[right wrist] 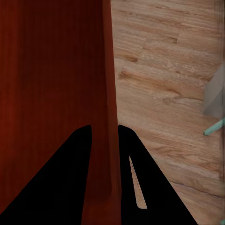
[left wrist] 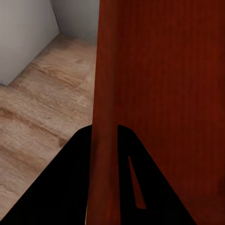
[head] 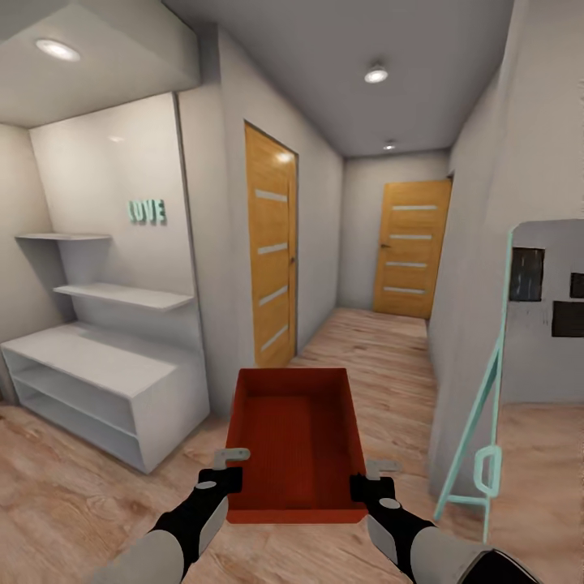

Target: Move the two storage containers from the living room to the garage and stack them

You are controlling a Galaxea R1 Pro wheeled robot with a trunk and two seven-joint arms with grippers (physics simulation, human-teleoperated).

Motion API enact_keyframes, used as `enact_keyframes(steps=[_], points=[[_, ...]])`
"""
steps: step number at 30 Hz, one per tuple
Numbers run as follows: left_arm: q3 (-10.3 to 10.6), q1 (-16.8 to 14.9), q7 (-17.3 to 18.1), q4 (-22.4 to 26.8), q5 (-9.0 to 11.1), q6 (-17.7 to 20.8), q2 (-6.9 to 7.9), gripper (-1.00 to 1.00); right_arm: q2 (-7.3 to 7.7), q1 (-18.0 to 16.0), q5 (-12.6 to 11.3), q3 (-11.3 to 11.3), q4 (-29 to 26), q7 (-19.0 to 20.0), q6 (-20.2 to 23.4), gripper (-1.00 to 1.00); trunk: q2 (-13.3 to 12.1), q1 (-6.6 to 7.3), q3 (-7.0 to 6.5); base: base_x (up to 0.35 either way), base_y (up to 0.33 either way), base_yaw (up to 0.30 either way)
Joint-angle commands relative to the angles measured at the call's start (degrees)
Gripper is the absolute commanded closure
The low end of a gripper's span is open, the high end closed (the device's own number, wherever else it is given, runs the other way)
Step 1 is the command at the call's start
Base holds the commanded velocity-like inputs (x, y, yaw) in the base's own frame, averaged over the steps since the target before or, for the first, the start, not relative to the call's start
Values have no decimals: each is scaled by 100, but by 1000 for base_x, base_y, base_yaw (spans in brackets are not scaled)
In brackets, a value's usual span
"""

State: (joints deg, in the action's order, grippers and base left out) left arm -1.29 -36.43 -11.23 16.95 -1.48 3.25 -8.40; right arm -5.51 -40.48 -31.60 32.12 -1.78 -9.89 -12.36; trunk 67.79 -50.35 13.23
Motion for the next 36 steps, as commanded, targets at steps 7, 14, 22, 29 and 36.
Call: enact_keyframes(steps=[7, 14, 22, 29, 36], points=[[-469, -4, -2, 2, 122, 35, 102, 100, 33, -4, 57, -101, -24, 39, -48, 100, 5, -3, 7, 313, 190, -283], [-469, -4, -2, 2, 122, 35, 102, 100, 33, -4, 57, -101, -24, 39, -48, 100, 5, -3, 7, 313, 190, -285], [-469, -4, -2, 2, 122, 35, 102, 100, 33, -4, 57, -101, -24, 39, -48, 100, 5, -3, 7, 313, 189, -285], [-469, -4, -2, 2, 122, 35, 102, 100, 33, -4, 57, -101, -24, 39, -48, 100, 5, -3, 7, 313, 189, -285], [-469, -4, -2, 2, 122, 35, 102, 100, 33, -4, 56, -101, -24, 39, -48, 100, 5, -3, 7, 313, 189, -254]])
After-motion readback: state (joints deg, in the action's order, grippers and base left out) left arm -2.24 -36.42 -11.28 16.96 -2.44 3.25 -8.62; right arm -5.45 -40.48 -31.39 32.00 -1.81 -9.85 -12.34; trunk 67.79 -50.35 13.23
